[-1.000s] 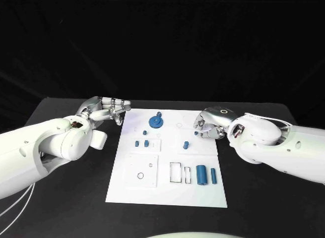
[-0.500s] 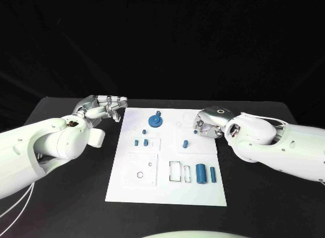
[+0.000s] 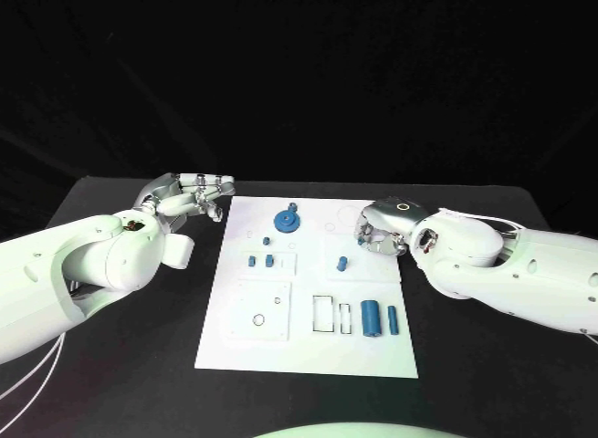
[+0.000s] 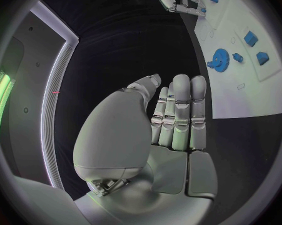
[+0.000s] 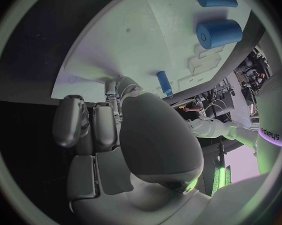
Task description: Assemble the parts on the task board
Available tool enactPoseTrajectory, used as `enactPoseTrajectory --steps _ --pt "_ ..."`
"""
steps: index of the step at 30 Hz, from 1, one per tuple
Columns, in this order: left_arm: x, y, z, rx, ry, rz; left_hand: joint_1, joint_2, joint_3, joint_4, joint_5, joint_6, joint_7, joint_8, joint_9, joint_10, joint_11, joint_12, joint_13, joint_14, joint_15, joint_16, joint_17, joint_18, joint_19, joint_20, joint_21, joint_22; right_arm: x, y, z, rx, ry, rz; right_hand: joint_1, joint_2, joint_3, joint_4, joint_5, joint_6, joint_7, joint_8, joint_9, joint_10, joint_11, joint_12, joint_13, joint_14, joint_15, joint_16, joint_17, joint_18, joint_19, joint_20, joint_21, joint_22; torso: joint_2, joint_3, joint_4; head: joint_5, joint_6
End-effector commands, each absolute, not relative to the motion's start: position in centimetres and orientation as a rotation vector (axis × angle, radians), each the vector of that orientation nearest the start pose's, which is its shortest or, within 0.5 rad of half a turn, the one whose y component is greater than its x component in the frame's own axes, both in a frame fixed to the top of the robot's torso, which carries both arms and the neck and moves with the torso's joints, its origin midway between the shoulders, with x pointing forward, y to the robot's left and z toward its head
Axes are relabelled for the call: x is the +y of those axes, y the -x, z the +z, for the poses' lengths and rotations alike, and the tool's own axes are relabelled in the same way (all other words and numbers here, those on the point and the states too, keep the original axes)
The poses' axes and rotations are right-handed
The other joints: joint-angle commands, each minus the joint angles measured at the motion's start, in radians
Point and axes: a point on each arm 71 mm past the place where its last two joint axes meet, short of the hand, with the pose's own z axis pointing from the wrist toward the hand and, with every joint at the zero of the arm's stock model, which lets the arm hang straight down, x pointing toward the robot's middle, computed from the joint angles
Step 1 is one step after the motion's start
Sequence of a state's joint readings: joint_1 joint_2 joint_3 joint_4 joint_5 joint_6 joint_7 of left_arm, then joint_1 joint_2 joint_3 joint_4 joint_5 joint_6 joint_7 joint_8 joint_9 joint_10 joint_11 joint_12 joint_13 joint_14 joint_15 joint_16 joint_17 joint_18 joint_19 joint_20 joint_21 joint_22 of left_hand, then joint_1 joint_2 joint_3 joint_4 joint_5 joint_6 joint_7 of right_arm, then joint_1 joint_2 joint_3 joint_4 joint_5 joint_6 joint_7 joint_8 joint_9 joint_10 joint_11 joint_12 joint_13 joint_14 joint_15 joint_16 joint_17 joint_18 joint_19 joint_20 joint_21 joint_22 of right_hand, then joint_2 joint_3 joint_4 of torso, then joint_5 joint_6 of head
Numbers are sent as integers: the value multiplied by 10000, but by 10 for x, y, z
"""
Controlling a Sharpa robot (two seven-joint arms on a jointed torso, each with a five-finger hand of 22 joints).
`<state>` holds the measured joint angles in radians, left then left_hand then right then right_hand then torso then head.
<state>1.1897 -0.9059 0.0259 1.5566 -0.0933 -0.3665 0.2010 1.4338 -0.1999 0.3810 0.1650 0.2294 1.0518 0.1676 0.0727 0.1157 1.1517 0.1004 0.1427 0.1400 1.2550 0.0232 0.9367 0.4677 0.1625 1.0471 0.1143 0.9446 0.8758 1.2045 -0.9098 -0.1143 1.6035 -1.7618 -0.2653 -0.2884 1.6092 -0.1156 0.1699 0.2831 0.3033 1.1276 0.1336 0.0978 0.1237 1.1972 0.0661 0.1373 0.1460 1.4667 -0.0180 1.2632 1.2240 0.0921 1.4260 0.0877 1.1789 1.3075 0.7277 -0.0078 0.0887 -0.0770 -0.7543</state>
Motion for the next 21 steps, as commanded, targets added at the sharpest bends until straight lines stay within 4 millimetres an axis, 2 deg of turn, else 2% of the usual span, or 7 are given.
enactPoseTrajectory --steps 1,10,15,21 --pt "233 -490 -166 14846 11500 -13911 29 101 -39 -11 -23 -51 54 -38 -22 -69 16 54 15 -84 -13 -41 -19 86 -76 15 -82 -39 -213 -461 -208 17051 3847 3397 -5 -114 81 -6 -54 78 -15 -66 11 85 -15 -47 -23 426 23 57 14 -206 99 -1 64 1376 0 -8 -1 -1 -1" --pt "233 -490 -166 14906 11523 -13904 42 108 -64 -27 -25 -87 76 -42 -40 -114 35 66 16 -100 -1 -59 -42 101 -122 22 -178 -132 -211 -461 -209 17119 3795 3484 -5 -114 81 -6 -54 78 -15 -66 11 85 -15 -47 -23 426 23 57 14 -206 99 -1 64 1376 0 -9 6 -7 -7" --pt "232 -490 -166 14942 11526 -13917 63 121 -76 -45 -22 -113 89 -43 -55 -147 46 78 18 -115 8 -74 -60 110 -149 28 -241 -190 -211 -462 -209 17168 3772 3505 -98 -154 429 -38 -4 193 -45 -84 29 215 -32 -110 -108 429 8 151 65 -223 129 -5 184 1461 -3 -9 2 -4 -11" --pt "232 -490 -167 14974 11534 -13920 105 144 -82 -76 -18 -145 105 -41 -73 -192 60 95 20 -136 18 -93 -85 123 -185 35 -324 -267 -211 -462 -209 17145 3734 3542 -95 -29 887 -150 -185 504 -162 23 114 531 -141 -83 -137 470 -72 347 225 -282 254 -58 546 1619 -10 -6 -3 5 -27"
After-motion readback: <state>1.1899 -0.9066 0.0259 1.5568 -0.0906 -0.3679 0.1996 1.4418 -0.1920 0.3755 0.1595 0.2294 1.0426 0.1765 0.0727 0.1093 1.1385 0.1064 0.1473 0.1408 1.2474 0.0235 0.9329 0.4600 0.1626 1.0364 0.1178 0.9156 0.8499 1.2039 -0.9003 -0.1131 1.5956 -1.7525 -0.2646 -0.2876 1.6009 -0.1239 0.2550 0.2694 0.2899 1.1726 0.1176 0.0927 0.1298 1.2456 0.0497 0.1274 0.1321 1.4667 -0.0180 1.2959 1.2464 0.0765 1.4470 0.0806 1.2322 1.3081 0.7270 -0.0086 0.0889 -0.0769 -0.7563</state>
